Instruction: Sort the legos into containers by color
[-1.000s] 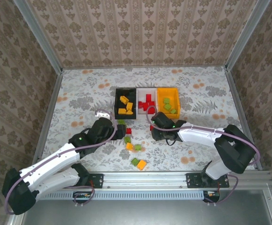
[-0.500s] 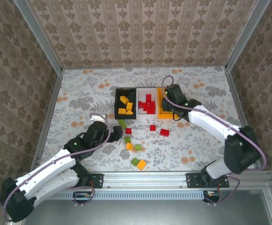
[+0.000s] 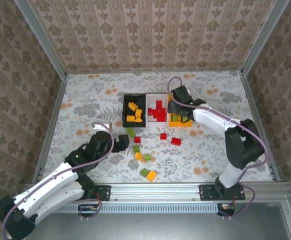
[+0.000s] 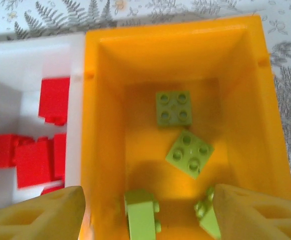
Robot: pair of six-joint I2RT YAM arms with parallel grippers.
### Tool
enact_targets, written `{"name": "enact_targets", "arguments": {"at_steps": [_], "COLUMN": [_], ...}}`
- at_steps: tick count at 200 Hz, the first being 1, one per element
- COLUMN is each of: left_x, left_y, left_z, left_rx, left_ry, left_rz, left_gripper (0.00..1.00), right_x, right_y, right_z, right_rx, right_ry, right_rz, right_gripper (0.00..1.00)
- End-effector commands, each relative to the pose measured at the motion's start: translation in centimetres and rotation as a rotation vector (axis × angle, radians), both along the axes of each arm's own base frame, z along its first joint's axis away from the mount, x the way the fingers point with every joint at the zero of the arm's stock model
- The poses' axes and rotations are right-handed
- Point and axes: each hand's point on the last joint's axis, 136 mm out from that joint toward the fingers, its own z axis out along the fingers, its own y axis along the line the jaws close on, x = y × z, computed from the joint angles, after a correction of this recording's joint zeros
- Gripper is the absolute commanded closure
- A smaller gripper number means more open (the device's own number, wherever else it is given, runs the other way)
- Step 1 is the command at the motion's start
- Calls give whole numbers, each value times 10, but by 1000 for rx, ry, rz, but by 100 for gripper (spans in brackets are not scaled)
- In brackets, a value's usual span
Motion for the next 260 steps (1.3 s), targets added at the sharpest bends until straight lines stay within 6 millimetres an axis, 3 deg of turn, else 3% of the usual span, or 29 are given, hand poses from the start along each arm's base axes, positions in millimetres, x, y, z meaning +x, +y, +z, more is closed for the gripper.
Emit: {"name": "enact_targets", "arguments": {"at_steps": [1, 37, 63, 90, 137, 178, 200, 233, 257, 260], "left_x": [-2, -1, 0, -1, -1, -1, 0, 0, 0, 1], "left_y": [9, 14, 15, 15, 16, 17, 17, 16, 15, 15], "left_z": [-8, -11, -14, -17, -24, -28, -28, -27, -29, -29], "left_rx": [12, 3, -5, -13, -13, -13, -15, -11, -9, -10], "left_ry": [23, 23, 30, 40, 58, 62, 63, 64, 69, 69], "left_rz": [31, 46, 51, 51, 60, 69, 70, 62, 57, 59], "left_gripper": [0, 0, 0, 0, 0, 0, 0, 0, 0, 0], "right_x": [-36, -99, -120, -127, -124, -131, -134, -132, -130, -129], "right_y": [0, 1, 4, 1, 18, 14, 12, 11, 14, 16], "right_z": [8, -33, -59, -84, -98, -110, -111, -94, -64, -52], "right_rx": [2, 9, 6, -5, 37, 8, 11, 16, 35, 51], "right_ry": [-4, 89, 147, 181, 199, 252, 249, 210, 159, 132], "right_rz": [6, 28, 44, 34, 82, 85, 85, 99, 141, 150], "right_gripper": [26, 21, 19, 17, 18, 28, 40, 56, 59, 59]}}
